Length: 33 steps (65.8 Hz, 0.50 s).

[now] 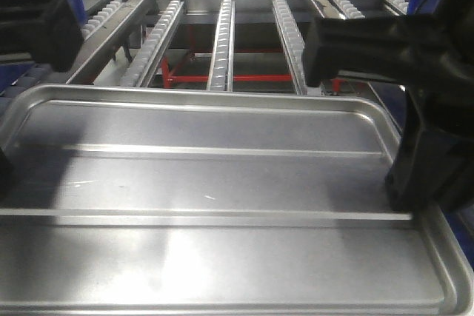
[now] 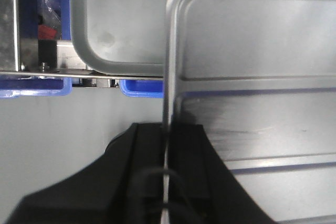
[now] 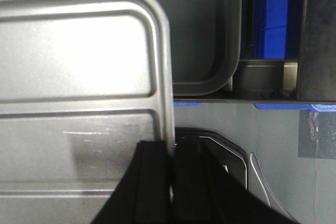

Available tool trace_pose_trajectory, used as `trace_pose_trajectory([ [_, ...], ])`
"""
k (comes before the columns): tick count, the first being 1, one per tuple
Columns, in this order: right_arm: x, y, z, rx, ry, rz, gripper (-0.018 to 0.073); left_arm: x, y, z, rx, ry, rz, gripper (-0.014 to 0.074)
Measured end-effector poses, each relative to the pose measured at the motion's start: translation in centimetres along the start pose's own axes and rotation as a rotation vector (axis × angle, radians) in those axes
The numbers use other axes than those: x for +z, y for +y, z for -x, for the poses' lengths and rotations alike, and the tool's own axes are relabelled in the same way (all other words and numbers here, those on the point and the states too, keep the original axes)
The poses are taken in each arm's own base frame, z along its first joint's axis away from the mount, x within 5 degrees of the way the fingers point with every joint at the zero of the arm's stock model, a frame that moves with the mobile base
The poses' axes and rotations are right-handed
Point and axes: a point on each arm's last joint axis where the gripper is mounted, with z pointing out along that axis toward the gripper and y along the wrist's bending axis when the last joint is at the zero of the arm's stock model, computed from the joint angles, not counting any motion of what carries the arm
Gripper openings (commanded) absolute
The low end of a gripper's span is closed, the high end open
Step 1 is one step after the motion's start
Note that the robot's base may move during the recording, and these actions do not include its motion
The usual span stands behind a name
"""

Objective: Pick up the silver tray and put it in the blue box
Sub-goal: 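Lift the silver tray off the rack with both grippers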

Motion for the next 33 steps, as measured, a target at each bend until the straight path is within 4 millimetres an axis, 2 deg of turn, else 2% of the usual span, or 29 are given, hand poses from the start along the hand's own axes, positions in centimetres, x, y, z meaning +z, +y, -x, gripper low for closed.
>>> trace_pose_trajectory([
  [33, 0.0, 0.0, 0.0, 0.001, 0.0, 0.0, 0.006, 0.0, 0.0, 0.0, -0.001, 0.0, 0.0, -0.0015],
])
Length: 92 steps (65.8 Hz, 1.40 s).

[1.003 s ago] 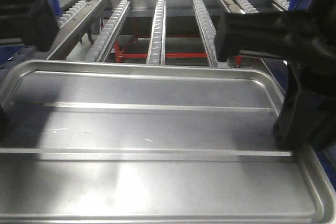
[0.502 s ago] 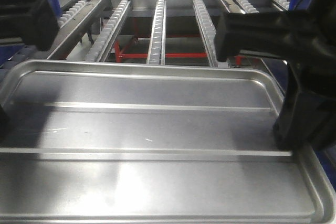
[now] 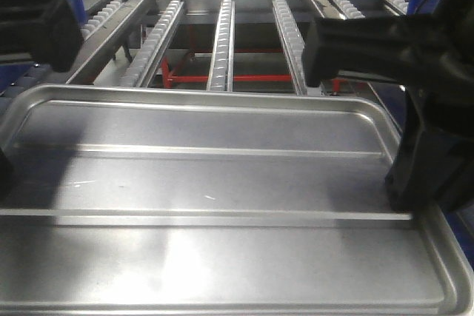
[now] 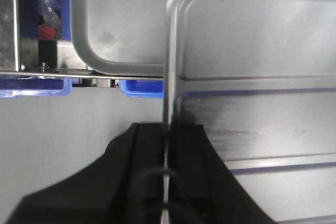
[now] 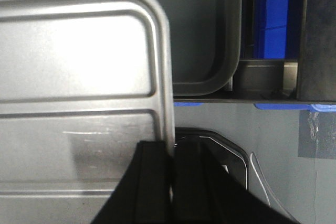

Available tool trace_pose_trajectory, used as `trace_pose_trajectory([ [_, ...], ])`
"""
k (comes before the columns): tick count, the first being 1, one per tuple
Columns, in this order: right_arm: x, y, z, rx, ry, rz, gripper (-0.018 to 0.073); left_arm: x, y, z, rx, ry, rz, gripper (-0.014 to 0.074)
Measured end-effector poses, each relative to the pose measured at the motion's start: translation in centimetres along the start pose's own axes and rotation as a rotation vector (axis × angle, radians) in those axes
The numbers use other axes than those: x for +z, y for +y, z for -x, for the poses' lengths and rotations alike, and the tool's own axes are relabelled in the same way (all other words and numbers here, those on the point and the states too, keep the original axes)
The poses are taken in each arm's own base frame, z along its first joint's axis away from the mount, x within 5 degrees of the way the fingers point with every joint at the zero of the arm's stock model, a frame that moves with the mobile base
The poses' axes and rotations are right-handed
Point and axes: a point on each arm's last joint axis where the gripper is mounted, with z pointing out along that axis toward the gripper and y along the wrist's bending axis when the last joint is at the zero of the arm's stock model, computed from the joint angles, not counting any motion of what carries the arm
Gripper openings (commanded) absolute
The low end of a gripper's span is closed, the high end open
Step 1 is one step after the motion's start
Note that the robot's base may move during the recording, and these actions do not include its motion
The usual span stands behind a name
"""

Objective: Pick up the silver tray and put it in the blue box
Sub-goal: 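Lift the silver tray off the rack with both grippers, then hold the tray level with both grippers while the base drives to the blue crate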

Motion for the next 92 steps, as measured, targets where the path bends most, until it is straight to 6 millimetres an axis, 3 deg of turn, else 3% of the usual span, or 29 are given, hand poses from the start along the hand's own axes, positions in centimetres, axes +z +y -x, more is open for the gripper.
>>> trace_pose_trajectory([
  [92, 0.0, 0.03, 0.01, 0.0, -0.001, 0.004, 0.006, -0.05, 0.07, -0.01, -0.001, 0.0, 0.003, -0.0015],
])
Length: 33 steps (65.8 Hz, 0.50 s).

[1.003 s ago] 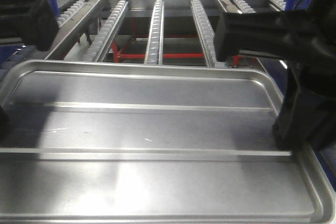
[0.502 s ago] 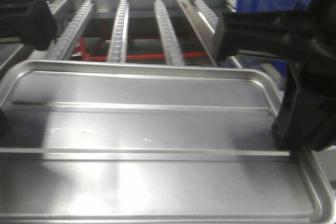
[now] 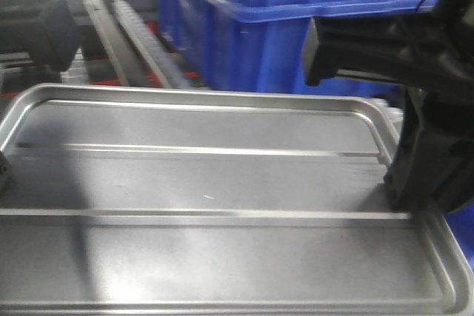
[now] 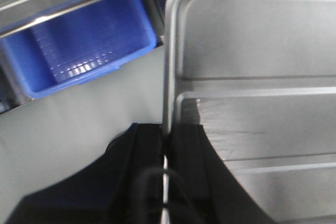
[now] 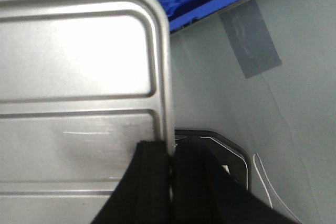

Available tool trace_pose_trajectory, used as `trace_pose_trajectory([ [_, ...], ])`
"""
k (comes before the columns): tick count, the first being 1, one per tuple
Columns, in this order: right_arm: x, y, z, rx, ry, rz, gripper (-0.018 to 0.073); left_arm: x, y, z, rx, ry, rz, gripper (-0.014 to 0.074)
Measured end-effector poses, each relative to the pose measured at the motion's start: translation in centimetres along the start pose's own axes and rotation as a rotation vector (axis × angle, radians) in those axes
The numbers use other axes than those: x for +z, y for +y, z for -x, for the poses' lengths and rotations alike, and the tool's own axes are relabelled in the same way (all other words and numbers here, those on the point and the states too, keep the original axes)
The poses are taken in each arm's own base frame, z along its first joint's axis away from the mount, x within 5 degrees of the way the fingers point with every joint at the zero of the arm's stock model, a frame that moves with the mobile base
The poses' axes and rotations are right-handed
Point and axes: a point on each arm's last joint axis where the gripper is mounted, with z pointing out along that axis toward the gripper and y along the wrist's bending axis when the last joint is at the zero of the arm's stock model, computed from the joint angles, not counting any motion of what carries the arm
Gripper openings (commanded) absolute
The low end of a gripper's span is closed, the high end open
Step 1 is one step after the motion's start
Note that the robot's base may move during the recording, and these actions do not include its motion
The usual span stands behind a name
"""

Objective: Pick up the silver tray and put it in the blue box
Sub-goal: 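Hold the tray level with both grippers while the base drives to the blue crate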

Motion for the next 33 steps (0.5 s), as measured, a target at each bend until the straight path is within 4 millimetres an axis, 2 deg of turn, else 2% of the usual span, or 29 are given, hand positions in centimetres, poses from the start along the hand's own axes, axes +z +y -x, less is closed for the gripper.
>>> trace_pose_trajectory([
  [33, 0.0, 0.0, 0.0, 0.002, 0.0, 0.0, 0.006, 0.0, 0.0, 0.0, 0.0, 0.0, 0.0, -0.0015],
])
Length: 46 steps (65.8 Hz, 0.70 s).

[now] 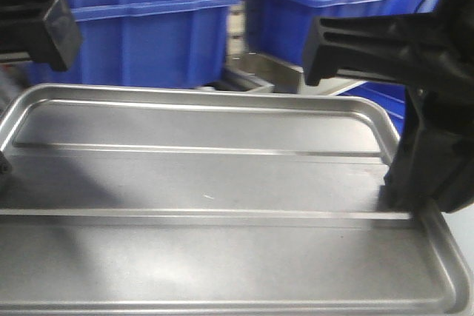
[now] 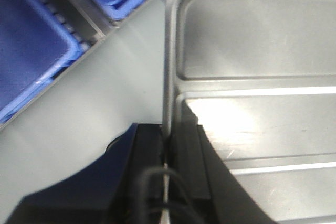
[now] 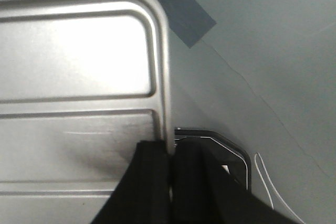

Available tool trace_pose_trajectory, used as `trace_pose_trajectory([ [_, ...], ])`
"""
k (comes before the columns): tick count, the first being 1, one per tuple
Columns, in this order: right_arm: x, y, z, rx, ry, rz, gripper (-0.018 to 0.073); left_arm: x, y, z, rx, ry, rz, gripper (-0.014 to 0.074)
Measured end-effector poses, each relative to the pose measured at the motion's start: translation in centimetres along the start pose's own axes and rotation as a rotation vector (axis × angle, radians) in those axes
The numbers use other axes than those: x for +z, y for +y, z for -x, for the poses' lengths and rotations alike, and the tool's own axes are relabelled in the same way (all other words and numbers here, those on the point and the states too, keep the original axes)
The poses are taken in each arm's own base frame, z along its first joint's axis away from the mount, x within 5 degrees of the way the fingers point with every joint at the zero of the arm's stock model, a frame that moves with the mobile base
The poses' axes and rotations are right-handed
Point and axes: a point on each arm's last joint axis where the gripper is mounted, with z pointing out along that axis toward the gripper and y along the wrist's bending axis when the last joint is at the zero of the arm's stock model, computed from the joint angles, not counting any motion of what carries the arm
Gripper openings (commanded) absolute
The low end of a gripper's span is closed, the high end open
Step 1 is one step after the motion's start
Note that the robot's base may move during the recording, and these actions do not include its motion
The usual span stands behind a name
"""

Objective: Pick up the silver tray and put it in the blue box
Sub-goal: 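Hold the tray level with both grippers while the base drives to the blue crate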

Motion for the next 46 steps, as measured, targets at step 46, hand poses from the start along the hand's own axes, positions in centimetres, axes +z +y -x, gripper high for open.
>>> trace_pose_trajectory([
  [46, 0.0, 0.0, 0.0, 0.0, 0.0, 0.0, 0.006, 0.0, 0.0, 0.0, 0.0, 0.0, 0.0, -0.0015],
])
